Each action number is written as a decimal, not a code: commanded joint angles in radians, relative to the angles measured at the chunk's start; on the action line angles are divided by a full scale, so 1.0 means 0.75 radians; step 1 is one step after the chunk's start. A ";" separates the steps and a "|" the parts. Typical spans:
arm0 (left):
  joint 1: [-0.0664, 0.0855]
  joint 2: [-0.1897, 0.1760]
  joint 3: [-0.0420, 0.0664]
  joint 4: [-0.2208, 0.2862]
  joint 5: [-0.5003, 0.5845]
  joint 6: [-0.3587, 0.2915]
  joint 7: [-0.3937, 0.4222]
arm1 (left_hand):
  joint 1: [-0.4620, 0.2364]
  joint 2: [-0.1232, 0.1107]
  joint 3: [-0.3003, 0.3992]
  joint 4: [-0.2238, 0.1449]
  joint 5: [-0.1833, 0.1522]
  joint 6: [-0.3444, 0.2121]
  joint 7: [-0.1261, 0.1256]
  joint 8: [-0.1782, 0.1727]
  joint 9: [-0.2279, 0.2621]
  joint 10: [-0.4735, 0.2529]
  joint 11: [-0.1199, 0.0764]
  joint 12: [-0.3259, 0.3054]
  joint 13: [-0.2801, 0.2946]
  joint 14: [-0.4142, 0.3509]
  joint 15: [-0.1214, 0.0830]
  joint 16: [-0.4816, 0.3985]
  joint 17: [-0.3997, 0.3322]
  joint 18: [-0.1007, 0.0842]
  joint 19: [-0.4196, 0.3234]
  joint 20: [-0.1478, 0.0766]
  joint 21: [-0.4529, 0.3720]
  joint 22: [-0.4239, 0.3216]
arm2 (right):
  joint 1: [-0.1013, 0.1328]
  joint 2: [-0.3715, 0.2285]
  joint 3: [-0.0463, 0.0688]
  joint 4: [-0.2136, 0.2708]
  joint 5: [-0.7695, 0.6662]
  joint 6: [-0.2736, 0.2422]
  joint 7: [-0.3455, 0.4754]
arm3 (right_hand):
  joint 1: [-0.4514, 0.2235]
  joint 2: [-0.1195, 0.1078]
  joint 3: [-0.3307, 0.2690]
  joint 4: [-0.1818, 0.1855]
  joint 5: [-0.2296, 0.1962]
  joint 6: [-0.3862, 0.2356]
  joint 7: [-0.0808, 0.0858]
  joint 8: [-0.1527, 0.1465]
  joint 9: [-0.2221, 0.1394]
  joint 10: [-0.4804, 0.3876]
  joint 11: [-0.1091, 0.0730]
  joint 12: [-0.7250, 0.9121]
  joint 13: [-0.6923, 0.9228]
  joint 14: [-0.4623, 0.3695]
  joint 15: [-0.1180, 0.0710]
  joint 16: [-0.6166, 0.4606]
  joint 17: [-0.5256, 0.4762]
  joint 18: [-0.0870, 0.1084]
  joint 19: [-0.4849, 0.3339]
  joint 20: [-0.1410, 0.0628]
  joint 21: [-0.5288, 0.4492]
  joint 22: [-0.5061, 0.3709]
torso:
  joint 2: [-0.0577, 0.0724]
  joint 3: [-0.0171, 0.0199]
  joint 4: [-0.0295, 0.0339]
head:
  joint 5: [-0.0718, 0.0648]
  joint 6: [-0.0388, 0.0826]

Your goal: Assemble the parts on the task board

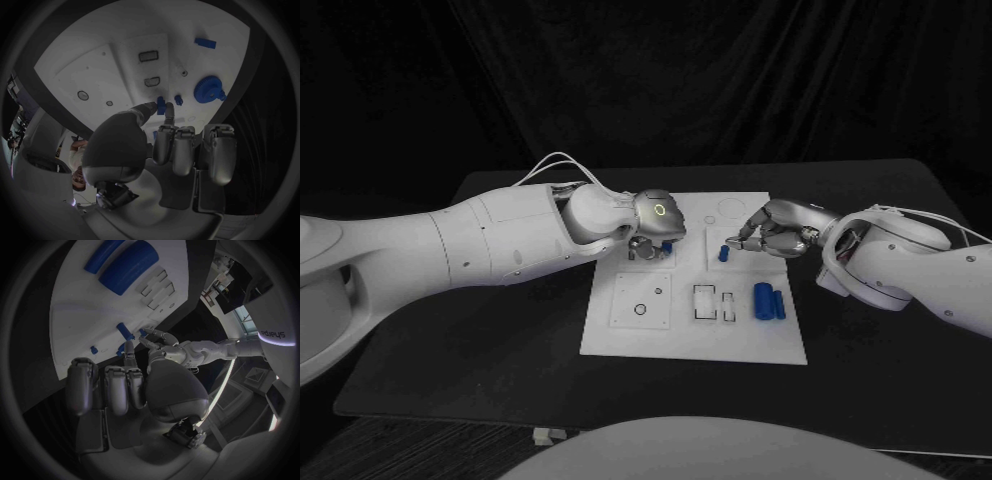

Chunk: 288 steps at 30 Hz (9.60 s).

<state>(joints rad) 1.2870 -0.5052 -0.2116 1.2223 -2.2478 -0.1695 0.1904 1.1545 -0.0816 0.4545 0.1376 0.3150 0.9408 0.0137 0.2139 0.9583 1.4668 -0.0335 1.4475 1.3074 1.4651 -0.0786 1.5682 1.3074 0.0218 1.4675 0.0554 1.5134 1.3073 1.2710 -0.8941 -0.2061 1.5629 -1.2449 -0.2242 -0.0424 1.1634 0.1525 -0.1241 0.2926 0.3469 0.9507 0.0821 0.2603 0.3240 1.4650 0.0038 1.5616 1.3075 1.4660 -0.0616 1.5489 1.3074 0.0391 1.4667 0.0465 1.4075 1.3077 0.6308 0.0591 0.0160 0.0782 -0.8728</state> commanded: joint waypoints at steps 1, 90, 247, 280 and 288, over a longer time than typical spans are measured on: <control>-0.002 0.003 0.001 0.001 -0.001 0.007 0.038 | 0.027 0.013 0.009 -0.017 0.011 0.014 -0.003 0.005 0.009 0.056 -0.006 0.004 0.278 0.141 -0.009 0.004 0.351 -0.009 0.085 -0.001 -0.006 0.325 | -0.003 -0.001 0.001 0.001 -0.002 0.009 -0.024 | 0.000 0.018 -0.007 -0.002 -0.005 -0.004 0.006 -0.002 0.001 0.119 0.006 -0.004 0.310 0.120 0.009 -0.006 0.275 0.004 0.027 0.012 -0.005 0.276 | 0.000 -0.0001 0.0007 | 0.002 0.000; 0.065 -0.177 0.001 0.247 1.552 0.133 -0.863 | 0.065 0.093 0.079 -0.180 0.190 0.069 0.047 0.049 -0.006 0.139 0.021 0.164 0.351 0.141 -0.005 0.004 0.351 -0.013 0.100 -0.033 0.013 0.330 | 0.015 -0.031 0.001 0.046 0.037 -0.006 -0.045 | 0.009 0.018 -0.018 -0.005 -0.004 -0.001 0.005 -0.001 0.002 0.113 0.006 -0.009 0.298 0.118 0.009 -0.010 0.266 0.006 0.024 0.013 -0.012 0.274 | 0.000 0.0003 0.0003 | -0.014 0.000; -0.068 -0.049 -0.001 0.148 1.419 0.105 -0.993 | 0.039 0.077 0.101 -0.238 0.372 0.020 0.054 0.220 -0.108 0.139 0.022 0.164 0.351 0.141 0.013 0.004 0.351 -0.006 0.083 -0.018 -0.014 0.320 | 0.075 -0.024 0.001 0.068 0.037 0.028 -0.091 | 0.043 0.035 -0.021 -0.007 0.002 0.018 -0.002 0.008 0.007 0.070 0.000 -0.044 0.220 0.111 0.005 -0.022 0.241 0.013 0.011 0.011 -0.039 0.265 | -0.037 0.0240 0.0051 | 0.080 0.000; -0.069 -0.045 -0.001 0.139 1.419 0.146 -0.964 | -0.057 0.114 -0.060 -0.060 -0.005 -0.052 0.070 0.190 -0.346 0.124 0.039 0.142 0.337 0.141 0.028 0.004 0.351 0.015 0.032 -0.003 -0.108 0.291 | 0.071 -0.025 0.001 0.066 0.037 0.059 -0.106 | 0.075 0.038 -0.019 -0.014 0.006 0.022 -0.005 0.008 0.007 0.058 -0.003 -0.057 0.195 0.105 0.002 -0.034 0.217 0.016 0.004 0.007 -0.056 0.260 | -0.034 0.0234 0.0057 | 0.079 0.000; -0.069 -0.045 -0.001 0.135 1.419 0.162 -0.963 | -0.086 0.119 -0.105 -0.007 -0.046 -0.062 0.081 0.168 -0.408 0.116 0.047 0.129 0.329 0.141 0.036 0.004 0.351 0.019 0.022 0.005 -0.128 0.286 | 0.068 -0.025 0.001 0.066 0.037 0.061 -0.106 | 0.090 0.038 -0.018 -0.017 0.009 0.022 -0.005 0.007 0.006 0.057 -0.004 -0.059 0.191 0.104 0.001 -0.036 0.214 0.017 0.003 0.006 -0.058 0.259 | -0.034 0.0232 0.0061 | 0.077 0.000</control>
<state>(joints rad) 1.2434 -0.5430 -0.2065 1.3233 -1.1928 -0.0859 -0.5465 1.0931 0.0156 0.3765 0.1307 0.2828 0.8948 0.0695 0.3442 0.7092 1.4662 -0.0054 1.5481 1.3074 1.4653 -0.0568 1.5682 1.3073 0.0216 1.4640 0.0520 1.4232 1.3073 1.3250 -0.9121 -0.2062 1.6115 -1.2162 -0.1870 -0.1056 1.2215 0.1790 -0.1378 0.2842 0.3470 0.9614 0.0784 0.2603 0.3279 1.4649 0.0043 1.5225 1.3104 1.4632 -0.0535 1.5250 1.3073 0.0391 1.4667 0.0464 1.3702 1.3075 0.6053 0.0765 0.0202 0.1374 -0.8727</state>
